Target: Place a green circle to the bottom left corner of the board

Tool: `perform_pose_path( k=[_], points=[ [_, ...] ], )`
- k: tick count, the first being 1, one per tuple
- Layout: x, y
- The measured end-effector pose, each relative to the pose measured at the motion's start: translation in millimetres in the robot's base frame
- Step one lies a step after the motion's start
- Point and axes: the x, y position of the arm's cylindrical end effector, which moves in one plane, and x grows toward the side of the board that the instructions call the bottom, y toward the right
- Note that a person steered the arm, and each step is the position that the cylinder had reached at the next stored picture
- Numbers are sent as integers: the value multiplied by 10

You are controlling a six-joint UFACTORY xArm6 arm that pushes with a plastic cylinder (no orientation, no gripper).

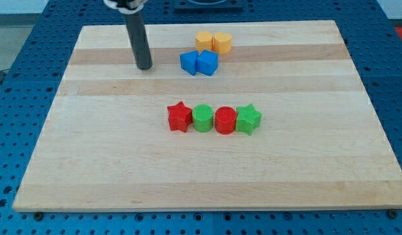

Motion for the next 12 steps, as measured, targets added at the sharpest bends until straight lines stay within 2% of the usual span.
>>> perform_pose_path(
  k=[1,2,6,8,12],
  points=[
    [327,179],
    [449,484],
    [699,1312],
    [919,1404],
    [1819,1225]
  ],
)
